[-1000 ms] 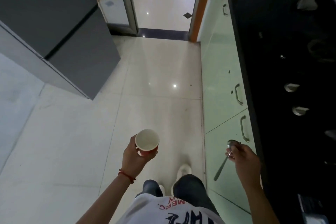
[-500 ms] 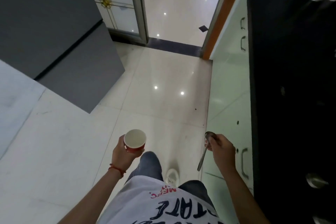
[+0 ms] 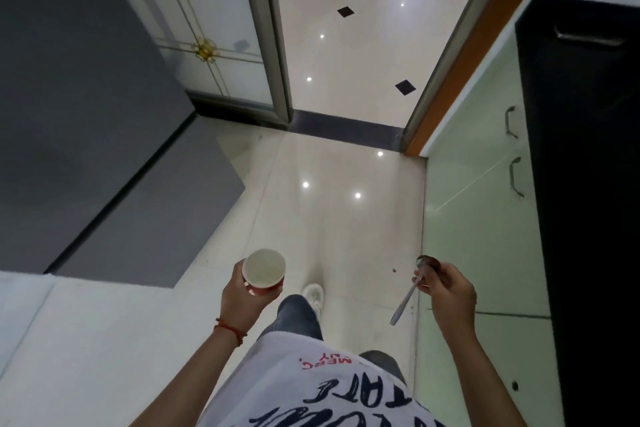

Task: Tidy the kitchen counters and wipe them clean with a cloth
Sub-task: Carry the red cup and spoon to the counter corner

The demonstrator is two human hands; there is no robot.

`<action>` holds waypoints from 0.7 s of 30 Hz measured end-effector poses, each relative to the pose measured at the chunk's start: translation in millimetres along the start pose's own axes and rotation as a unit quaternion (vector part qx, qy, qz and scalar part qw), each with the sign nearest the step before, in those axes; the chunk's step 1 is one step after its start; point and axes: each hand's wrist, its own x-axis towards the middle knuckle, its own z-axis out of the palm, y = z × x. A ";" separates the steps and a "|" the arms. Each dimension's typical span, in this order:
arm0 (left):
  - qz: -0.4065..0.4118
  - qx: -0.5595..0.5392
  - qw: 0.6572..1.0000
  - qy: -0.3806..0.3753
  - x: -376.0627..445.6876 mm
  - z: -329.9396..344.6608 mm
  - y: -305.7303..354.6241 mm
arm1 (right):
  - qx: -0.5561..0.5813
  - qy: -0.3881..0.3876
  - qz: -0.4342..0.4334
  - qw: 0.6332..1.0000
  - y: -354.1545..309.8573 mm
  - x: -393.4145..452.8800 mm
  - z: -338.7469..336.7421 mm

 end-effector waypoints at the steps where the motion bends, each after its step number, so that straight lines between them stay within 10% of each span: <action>1: 0.021 0.012 1.000 -0.010 20.9 3.7 18.3 | 0.002 0.009 0.000 1.000 -8.5 12.3 5.6; 21: 0.166 0.082 0.979 -0.083 249.3 148.3 255.8 | 0.054 0.066 -0.005 0.996 -127.8 285.5 14.2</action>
